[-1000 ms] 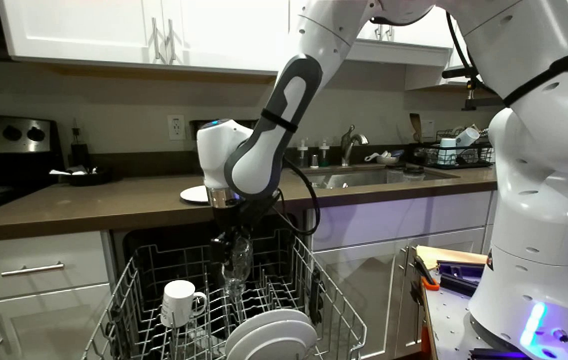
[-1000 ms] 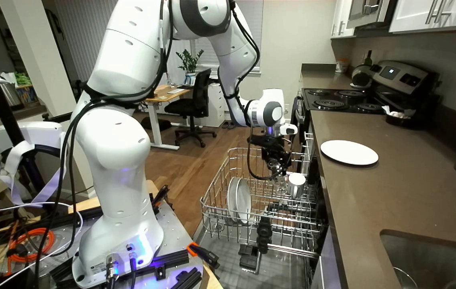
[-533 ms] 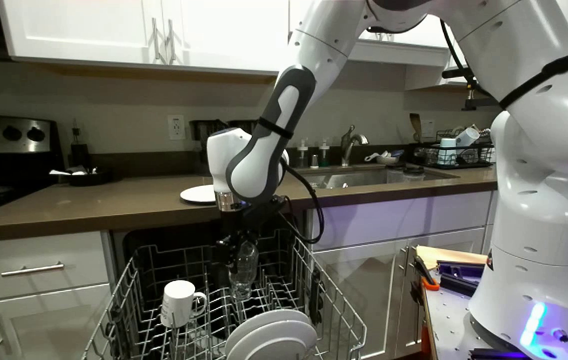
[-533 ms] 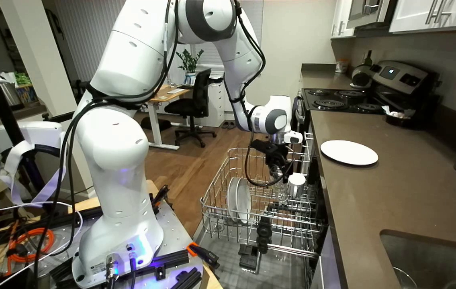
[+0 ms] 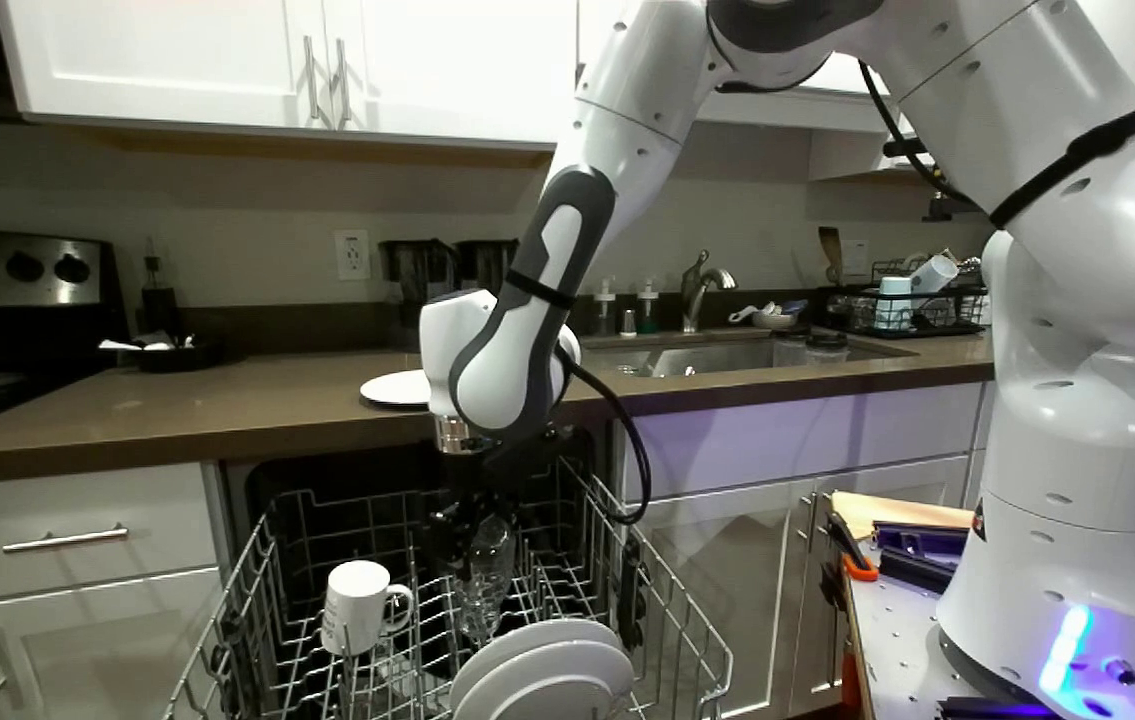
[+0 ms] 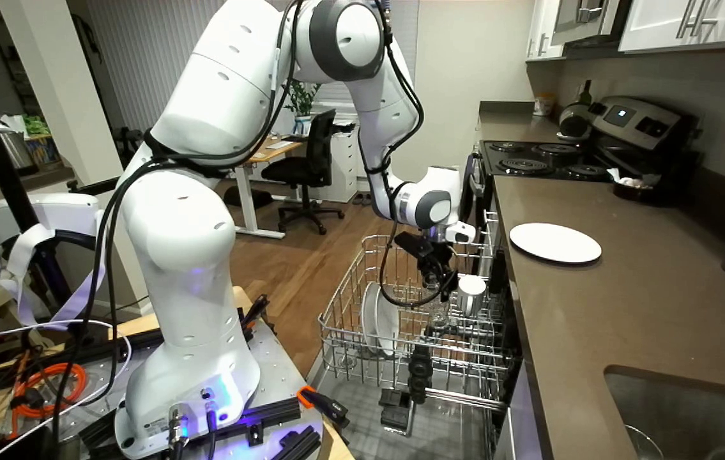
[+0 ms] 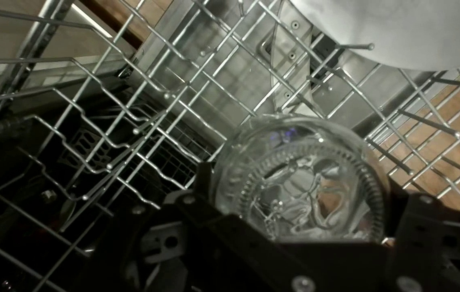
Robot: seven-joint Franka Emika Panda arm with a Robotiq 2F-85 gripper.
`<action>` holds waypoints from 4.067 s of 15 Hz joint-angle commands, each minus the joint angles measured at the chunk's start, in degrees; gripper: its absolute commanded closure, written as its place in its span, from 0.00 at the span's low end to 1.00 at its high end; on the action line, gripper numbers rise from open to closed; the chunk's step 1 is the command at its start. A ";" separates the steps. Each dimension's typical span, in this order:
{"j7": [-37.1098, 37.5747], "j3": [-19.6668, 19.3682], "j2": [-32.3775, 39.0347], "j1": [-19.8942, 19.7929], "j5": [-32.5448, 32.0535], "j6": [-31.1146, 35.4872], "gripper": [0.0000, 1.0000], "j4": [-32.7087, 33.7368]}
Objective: Move the glass jar to the right side of the dishwasher rack
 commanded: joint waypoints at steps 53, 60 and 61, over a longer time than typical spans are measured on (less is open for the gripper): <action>4.71 3.85 -36.34 8.01 -20.71 1.56 0.00 -20.25; 3.92 7.87 -36.21 6.02 -15.35 -0.06 0.00 -21.34; 3.92 8.08 -36.27 5.88 -15.30 -0.07 0.00 -21.48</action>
